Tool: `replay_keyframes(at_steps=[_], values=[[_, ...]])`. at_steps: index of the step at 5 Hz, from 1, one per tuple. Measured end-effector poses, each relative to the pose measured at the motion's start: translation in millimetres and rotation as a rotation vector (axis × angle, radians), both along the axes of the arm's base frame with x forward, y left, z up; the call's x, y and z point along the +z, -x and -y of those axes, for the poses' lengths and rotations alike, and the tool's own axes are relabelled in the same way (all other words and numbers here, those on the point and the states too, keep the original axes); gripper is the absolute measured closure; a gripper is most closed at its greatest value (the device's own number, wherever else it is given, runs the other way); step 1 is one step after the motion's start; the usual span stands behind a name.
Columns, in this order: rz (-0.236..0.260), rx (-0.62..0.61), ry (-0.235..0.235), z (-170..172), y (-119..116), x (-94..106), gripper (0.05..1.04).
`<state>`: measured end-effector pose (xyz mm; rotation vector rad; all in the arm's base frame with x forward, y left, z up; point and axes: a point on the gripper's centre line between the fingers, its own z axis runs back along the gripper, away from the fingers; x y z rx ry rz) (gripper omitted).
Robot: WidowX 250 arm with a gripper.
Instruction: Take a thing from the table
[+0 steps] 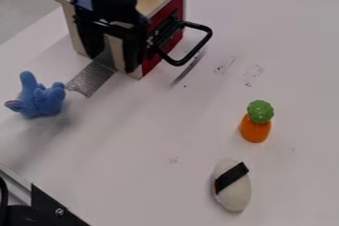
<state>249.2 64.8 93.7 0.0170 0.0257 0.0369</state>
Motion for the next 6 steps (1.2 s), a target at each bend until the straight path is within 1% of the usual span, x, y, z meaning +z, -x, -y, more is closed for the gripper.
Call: replay_keyframes(at_steps=[1, 2, 3, 4, 5, 6], values=[[0.055, -0.034, 0.007, 15, -26, 23.4, 0.084], [0.13, -0.008, 0.049, 11, -55, 56.5, 0.084], [0.186, 0.04, 0.049, -15, -78, 80.6, 0.084], [0.205, 0.069, 0.04, -36, -93, 87.0, 0.084], [0.172, 0.091, 0.026, -56, -103, 73.2, 0.084], [0.134, 0.097, 0.008, -66, -110, 54.7, 0.084]])
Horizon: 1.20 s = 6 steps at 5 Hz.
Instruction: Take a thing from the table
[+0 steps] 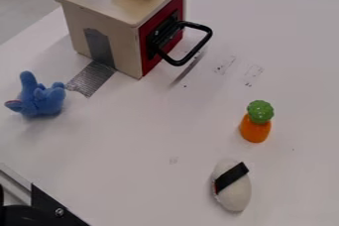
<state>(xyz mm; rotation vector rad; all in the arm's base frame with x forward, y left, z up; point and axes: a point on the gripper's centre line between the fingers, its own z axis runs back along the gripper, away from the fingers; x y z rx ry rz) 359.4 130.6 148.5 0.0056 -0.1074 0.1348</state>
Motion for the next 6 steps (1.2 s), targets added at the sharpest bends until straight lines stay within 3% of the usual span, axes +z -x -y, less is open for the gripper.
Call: replay_keyframes(at_steps=[2, 3, 5, 6], values=[[-0.062, 0.023, -0.078, -17, -7, -22.8, 0.084], [-0.118, 0.023, -0.103, -18, -3, -44.2, 0.114], [-0.136, -0.01, -0.102, -11, 11, -51.1, 0.442], [-0.149, -0.063, -0.056, 6, 42, -42.6, 0.5]])
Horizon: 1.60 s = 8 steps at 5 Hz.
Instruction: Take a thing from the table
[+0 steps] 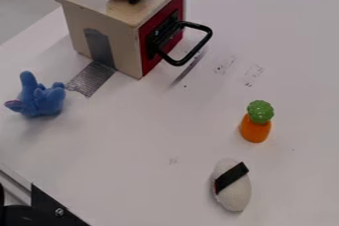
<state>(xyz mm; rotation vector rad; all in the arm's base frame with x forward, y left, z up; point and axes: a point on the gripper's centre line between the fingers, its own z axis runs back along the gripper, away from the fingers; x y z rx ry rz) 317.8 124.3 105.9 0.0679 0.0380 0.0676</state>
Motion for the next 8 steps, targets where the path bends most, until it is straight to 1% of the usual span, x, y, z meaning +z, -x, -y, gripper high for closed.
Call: replay_keyframes(at_steps=[1, 2, 3, 4, 5, 6, 7, 8], values=[[-0.017, -0.028, 0.066, 23, 41, 9.1, 0.512], [-0.02, -0.057, 0.119, 38, 91, 16.3, 0.513], [-0.069, -0.063, 0.121, 44, 127, -6.0, 0.513], [-0.125, -0.087, 0.097, 48, 144, -30.9, 0.513], [-0.164, -0.089, 0.086, 51, 146, -56.3, 0.464], [-0.175, -0.065, 0.091, 51, 144, -67.6, 0.148], [-0.151, -0.069, 0.084, 56, 143, -57.3, 0.077], [-0.114, -0.082, 0.076, 60, 150, -38.5, 0.083]])
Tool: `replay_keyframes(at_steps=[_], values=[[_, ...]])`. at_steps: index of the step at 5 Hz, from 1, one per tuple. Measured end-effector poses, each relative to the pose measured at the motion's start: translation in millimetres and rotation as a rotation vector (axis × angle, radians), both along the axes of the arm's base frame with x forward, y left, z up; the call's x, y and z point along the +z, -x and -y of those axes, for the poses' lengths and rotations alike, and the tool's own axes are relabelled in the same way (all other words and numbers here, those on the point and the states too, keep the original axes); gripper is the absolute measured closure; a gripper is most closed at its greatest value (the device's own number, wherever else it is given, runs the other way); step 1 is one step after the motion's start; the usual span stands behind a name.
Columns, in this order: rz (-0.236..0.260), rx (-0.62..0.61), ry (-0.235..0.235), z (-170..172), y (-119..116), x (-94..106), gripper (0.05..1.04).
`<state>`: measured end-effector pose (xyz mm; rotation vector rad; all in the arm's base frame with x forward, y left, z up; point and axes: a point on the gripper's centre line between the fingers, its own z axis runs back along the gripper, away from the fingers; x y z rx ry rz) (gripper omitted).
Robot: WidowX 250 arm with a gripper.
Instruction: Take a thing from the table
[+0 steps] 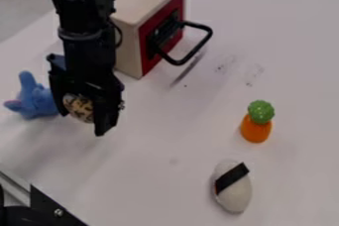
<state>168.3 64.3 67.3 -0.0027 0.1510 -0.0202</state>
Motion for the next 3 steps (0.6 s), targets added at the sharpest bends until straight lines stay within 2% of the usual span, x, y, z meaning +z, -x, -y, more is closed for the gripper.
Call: replay_keyframes(at_steps=[2, 3], values=[[0.07, 0.004, 0.007, -7, 23, 38.3, 0.083], [0.07, 0.005, -0.005, -10, 26, 39.8, 0.083]])
